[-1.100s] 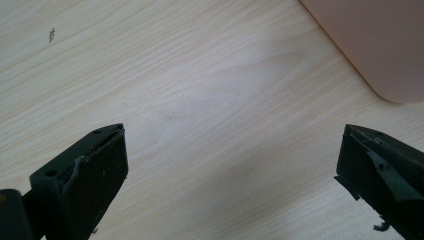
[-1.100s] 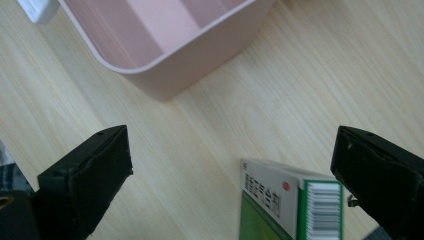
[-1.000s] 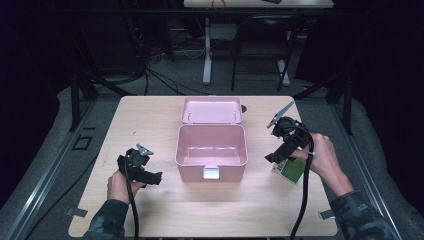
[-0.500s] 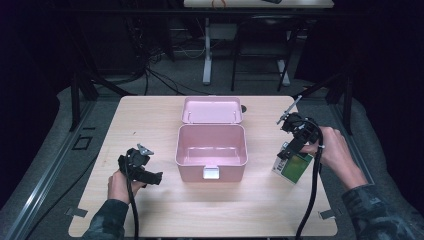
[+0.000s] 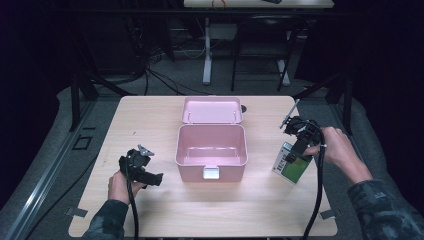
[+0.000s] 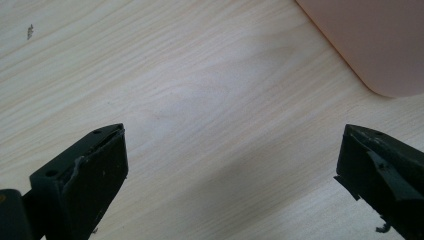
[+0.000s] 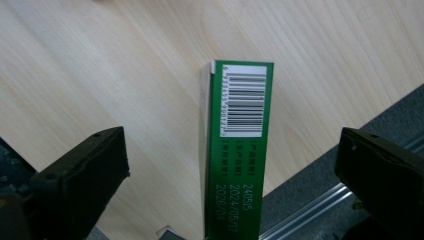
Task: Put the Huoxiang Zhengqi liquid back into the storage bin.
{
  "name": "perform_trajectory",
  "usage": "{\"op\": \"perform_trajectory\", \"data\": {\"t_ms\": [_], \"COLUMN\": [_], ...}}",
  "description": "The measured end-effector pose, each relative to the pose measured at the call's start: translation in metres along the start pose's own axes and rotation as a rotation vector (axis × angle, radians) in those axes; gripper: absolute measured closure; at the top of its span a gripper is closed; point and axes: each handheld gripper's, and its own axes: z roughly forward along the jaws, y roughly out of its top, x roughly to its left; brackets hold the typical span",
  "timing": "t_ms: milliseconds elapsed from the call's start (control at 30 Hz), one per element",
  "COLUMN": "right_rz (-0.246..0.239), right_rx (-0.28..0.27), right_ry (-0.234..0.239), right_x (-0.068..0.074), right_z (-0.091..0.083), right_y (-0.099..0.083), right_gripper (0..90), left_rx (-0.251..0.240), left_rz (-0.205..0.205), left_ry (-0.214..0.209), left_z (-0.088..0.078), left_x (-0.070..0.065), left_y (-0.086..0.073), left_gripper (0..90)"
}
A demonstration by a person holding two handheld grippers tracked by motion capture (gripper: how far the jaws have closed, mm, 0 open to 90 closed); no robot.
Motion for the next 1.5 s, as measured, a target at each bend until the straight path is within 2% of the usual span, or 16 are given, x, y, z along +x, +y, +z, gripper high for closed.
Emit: {"op": "perform_trajectory", "data": {"t_ms": [100, 167, 367, 533, 800, 967, 1500], "right_rz": [-0.002, -0.002, -0.025, -0.032, -0.012, 0.001, 0.022], "right_rx": [0.044, 0.066, 0.080, 0.094, 0.105, 0.080, 0.073], "right_ry": [0.016, 0.026, 0.040, 0.043, 0.035, 0.042, 0.046], "right_x": [-0.002, -0.004, -0.003, -0.002, -0.003, -0.005, -0.004], "right_z": [0.004, 0.007, 0.011, 0.013, 0.018, 0.021, 0.020], "right_y": [-0.001, -0.001, 0.003, 0.007, 0.005, 0.001, 0.000], "right_gripper": [13.8, 15.1, 37.1, 45.2, 53.6, 59.6, 62.6], "left_rx": [0.005, 0.007, 0.010, 0.023, 0.028, 0.031, 0.035], "left_rz": [-0.001, 0.001, 0.003, 0.007, 0.008, 0.007, 0.012], "left_ry": [-0.004, -0.003, -0.001, -0.002, -0.001, 0.001, 0.001], "left_z": [0.001, 0.002, 0.002, 0.003, 0.004, 0.004, 0.005], "left_x": [0.000, 0.001, 0.000, -0.001, 0.000, -0.001, -0.002], "left_y": [0.000, 0.000, 0.000, 0.000, -0.001, -0.001, -0.001], "left_gripper": [0.2, 0.2, 0.2, 0.2, 0.3, 0.3, 0.3]}}
